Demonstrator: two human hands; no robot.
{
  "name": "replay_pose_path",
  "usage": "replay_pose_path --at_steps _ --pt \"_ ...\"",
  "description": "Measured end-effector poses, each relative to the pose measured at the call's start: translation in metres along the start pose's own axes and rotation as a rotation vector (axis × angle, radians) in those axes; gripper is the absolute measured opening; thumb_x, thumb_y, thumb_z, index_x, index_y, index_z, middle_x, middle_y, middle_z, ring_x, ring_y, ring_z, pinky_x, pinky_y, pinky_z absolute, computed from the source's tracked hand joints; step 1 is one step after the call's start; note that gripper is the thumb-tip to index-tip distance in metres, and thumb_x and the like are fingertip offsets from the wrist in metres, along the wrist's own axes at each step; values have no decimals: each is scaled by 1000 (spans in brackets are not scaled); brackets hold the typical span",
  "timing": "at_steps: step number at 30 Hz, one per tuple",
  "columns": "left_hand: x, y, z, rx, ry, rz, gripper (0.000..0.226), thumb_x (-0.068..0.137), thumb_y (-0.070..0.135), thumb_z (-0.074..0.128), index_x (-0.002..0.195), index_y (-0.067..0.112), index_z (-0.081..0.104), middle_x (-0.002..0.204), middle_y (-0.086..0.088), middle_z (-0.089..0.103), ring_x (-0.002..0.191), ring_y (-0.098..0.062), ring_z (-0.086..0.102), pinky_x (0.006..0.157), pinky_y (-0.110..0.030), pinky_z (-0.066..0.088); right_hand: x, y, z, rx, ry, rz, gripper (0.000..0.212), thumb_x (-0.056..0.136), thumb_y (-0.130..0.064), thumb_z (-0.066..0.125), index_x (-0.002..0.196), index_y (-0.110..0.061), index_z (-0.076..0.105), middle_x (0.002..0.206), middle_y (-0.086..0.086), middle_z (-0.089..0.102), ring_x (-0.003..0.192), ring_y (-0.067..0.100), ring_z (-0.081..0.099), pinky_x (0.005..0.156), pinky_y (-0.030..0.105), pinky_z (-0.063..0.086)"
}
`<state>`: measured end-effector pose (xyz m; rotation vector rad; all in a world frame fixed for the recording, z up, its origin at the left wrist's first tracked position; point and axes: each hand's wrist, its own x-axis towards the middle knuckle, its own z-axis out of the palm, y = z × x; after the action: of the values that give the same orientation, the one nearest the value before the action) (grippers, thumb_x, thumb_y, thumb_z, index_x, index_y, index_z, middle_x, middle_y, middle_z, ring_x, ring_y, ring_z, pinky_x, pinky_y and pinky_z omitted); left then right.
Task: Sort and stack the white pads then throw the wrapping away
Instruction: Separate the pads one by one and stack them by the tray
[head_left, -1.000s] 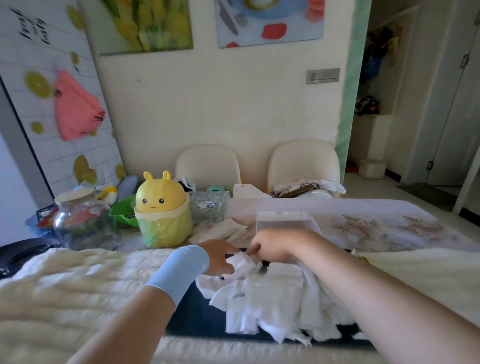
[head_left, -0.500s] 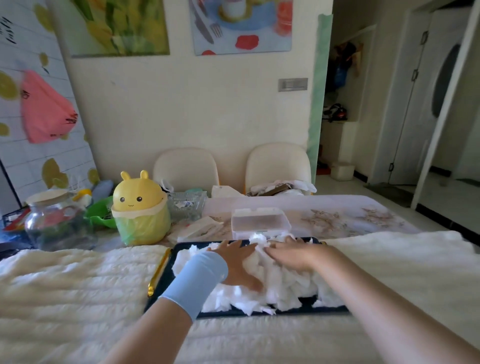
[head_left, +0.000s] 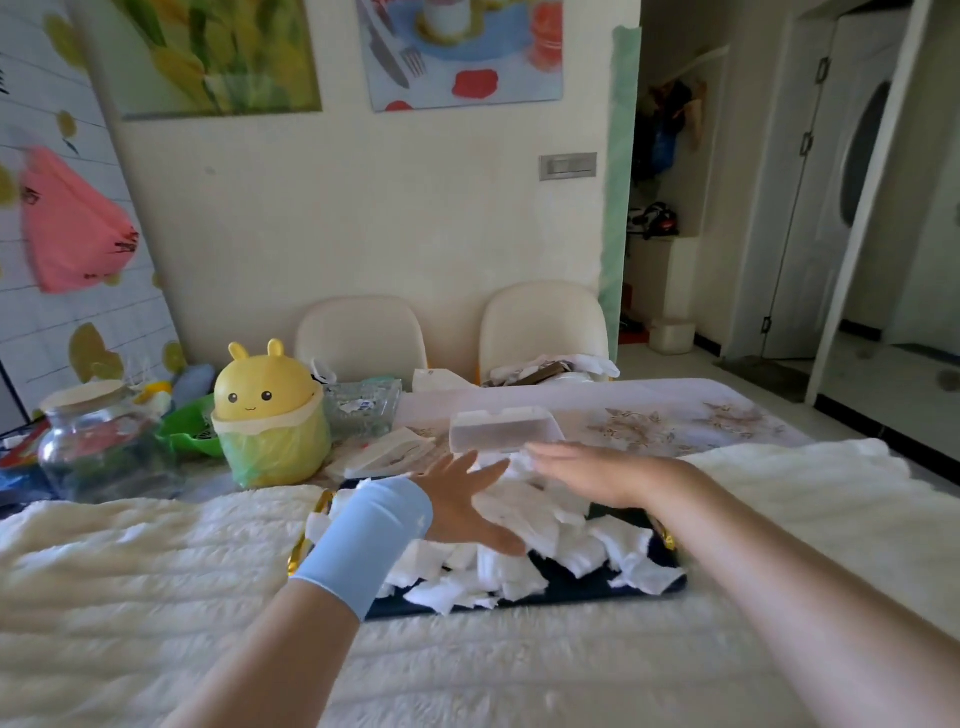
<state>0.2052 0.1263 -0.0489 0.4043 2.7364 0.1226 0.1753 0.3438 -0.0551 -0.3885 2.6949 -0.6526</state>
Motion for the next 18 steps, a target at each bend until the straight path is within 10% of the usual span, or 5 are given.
replay_pose_path --at_steps 4,12,18 --pt "22 29 23 204 -55 -48 128 67 78 67 149 44 -24 161 7 -27 148 -26 -25 118 -63 4 -21 15 12 -171 -243 102 102 82 -55 66 150 -60 -11 167 -11 -15 155 20 -9 122 53 16" --pt "41 30 17 147 65 -101 122 70 76 66 153 41 -17 164 4 -19 151 -26 -16 121 -55 9 17 31 50 -334 -45 30 85 103 -24 43 156 -36 -23 164 8 -27 152 30 -24 125 49 0" --pt "30 42 -3 58 178 5 105 79 72 59 156 39 -4 165 8 -8 153 -22 -7 121 -51 7 -16 25 -8 -91 -12 35 70 85 -41 64 147 -38 31 154 -7 32 132 24 42 99 39 44"
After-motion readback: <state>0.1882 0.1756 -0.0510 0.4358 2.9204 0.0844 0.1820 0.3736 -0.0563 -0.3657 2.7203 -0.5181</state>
